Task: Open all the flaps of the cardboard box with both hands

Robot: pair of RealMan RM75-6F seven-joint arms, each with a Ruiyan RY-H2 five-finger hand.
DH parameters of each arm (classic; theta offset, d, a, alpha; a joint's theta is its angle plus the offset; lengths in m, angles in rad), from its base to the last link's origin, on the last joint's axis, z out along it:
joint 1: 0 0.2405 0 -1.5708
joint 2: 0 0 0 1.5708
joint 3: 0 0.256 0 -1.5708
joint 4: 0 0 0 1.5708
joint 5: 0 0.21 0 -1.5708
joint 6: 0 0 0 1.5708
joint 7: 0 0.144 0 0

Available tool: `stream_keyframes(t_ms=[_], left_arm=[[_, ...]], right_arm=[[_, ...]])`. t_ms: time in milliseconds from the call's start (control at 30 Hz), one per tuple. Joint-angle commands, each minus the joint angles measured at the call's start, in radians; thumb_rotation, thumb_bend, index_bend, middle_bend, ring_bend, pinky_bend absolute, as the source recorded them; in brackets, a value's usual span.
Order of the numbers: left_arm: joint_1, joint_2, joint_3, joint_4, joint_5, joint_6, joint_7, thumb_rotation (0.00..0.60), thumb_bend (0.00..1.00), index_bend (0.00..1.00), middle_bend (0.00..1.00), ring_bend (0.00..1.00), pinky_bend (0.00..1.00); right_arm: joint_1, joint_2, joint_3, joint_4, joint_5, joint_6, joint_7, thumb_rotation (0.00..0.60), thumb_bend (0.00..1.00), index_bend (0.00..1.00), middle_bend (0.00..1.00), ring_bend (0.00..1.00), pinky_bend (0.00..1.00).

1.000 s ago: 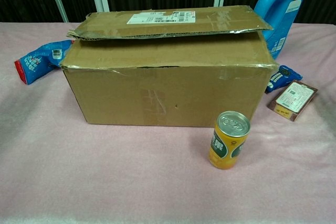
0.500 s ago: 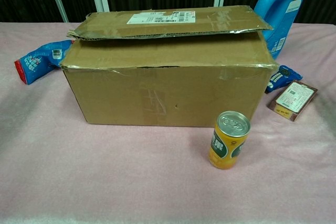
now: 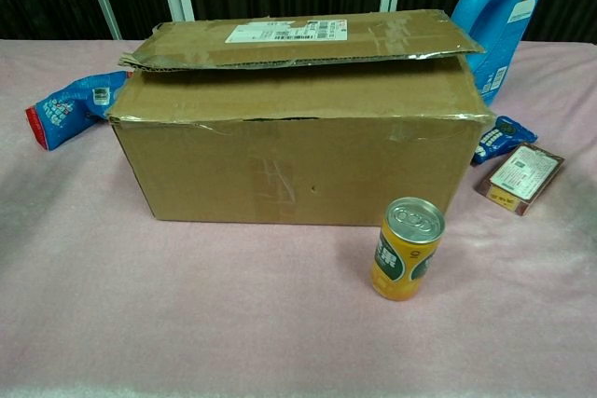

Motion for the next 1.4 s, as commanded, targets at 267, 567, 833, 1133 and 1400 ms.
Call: stream_keyframes(t_ms=[267, 567, 833, 1133, 1400], left_arm=[[-0.006, -0.004, 0.001, 0.014, 0.021, 0.009, 0.018, 0.6, 0.07, 0.0, 0.0, 0.0, 0.0], [-0.005, -0.014, 0.001, 0.042, 0.042, 0.03, -0.009, 0.6, 0.07, 0.0, 0.0, 0.0, 0.0], [-0.007, -0.007, -0.001, 0.037, 0.031, 0.018, -0.029, 0.6, 0.07, 0.0, 0.0, 0.0, 0.0], [-0.008, -0.001, -0.003, 0.031, 0.02, 0.009, -0.051, 0.6, 0.07, 0.0, 0.0, 0.0, 0.0], [-0.012, 0.002, 0.003, 0.027, 0.024, -0.003, -0.051, 0.6, 0.07, 0.0, 0.0, 0.0, 0.0]], right_arm=[[0.132, 0.04, 0.104, -0.297, 0.045, -0.111, -0.162, 0.6, 0.24, 0.0, 0.0, 0.0, 0.21], [0.247, -0.079, 0.138, -0.341, 0.116, -0.206, -0.35, 0.6, 0.23, 0.0, 0.0, 0.0, 0.21], [0.346, -0.214, 0.18, -0.293, 0.207, -0.256, -0.45, 0.6, 0.26, 0.0, 0.0, 0.0, 0.21], [0.407, -0.313, 0.195, -0.218, 0.288, -0.277, -0.487, 0.6, 0.28, 0.0, 0.0, 0.0, 0.21], [0.433, -0.354, 0.196, -0.156, 0.315, -0.274, -0.481, 0.6, 0.3, 0.0, 0.0, 0.0, 0.21]])
